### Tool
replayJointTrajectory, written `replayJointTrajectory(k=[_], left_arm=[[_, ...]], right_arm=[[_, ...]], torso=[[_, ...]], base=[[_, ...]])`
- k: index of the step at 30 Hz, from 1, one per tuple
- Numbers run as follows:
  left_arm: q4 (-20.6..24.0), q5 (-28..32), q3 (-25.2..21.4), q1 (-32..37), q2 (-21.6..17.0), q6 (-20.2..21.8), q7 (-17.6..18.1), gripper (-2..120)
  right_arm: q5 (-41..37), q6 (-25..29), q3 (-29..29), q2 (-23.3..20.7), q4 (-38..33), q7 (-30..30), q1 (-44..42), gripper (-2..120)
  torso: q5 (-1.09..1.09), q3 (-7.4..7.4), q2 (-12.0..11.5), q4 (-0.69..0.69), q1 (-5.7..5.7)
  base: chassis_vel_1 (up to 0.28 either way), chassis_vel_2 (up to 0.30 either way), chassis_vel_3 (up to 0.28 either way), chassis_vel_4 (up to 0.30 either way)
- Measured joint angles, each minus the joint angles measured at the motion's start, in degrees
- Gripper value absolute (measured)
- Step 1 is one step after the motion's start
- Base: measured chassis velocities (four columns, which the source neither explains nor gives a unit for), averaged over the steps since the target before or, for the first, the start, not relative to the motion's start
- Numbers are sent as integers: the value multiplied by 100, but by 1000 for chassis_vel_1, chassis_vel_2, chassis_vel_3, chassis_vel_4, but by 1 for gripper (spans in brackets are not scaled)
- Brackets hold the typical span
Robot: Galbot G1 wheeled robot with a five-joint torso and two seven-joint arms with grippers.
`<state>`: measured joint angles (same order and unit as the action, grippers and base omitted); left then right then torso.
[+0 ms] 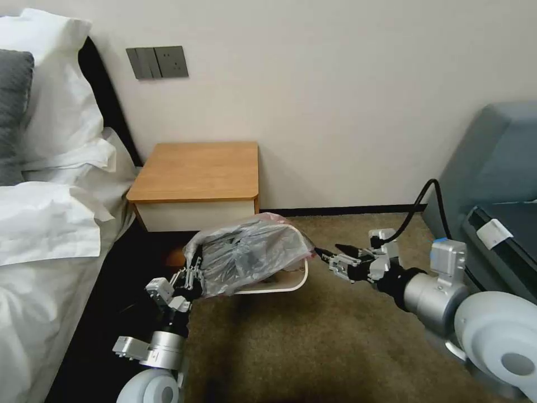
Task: Pick up the garbage bag from the table and place it over the trash can.
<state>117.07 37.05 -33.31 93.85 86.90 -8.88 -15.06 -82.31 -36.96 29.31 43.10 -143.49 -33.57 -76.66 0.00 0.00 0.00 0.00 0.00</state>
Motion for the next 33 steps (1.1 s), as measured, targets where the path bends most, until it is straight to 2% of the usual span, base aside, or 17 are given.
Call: replayJointTrajectory(k=[1, 4, 5, 7, 9, 10, 13, 18, 26, 33], left_arm=[[0, 0, 0, 0, 0, 0, 0, 9], [41, -121, 10, 13, 17, -28, 185, 9], [41, -121, 10, 13, 17, -28, 185, 9], [78, -221, 20, 33, 24, -56, 275, 9], [111, -332, 37, 45, 24, -98, 344, 9], [111, -332, 37, 45, 24, -98, 344, 9], [142, -661, 79, 33, 20, -228, 498, 9], [179, -968, 121, 30, 27, -339, 589, 9], [262, -1138, 177, 46, 59, -354, 625, 9], [382, -1249, 197, 86, 59, -355, 627, 9]], right_arm=[[0, 0, 0, 0, 0, 0, 0, 77], [-646, 467, 83, 169, -4, -696, -38, 91], [-646, 467, 83, 169, -4, -696, -38, 91], [-1474, 769, 125, 330, -3, -1032, -47, 98], [-2011, 934, 119, 474, -2, -1064, -32, 100], [-2011, 934, 119, 474, -2, -1064, -32, 100], [-2898, 1295, -116, 769, 6, -1255, 178, 100], [-3517, 1406, -374, 1206, 14, -1299, 215, 100], [-3484, 1508, -852, 1715, 21, -1362, 263, 100], [-2922, 1569, -1368, 1976, 24, -1382, 364, 100]], torso=[[0, 0, 0, 0, 0], [0, 0, 0, 0, 0], [0, 0, 0, 0, 0], [0, 0, 0, 0, 0], [1, 0, 0, 0, 0], [1, 0, 0, 0, 0], [0, 0, 0, 1, 0], [-1, 0, 0, 0, 0], [0, 0, 0, 1, 0], [0, 0, 0, 1, 0]], base=[[0, 0, 0, 0], [0, 0, 0, 0], [0, 0, 0, 0], [0, 0, 0, 0], [0, 0, 0, 0], [0, 0, 0, 0], [0, 0, 0, 0], [0, 0, 0, 0], [0, 0, 0, 0], [0, 0, 0, 0]])
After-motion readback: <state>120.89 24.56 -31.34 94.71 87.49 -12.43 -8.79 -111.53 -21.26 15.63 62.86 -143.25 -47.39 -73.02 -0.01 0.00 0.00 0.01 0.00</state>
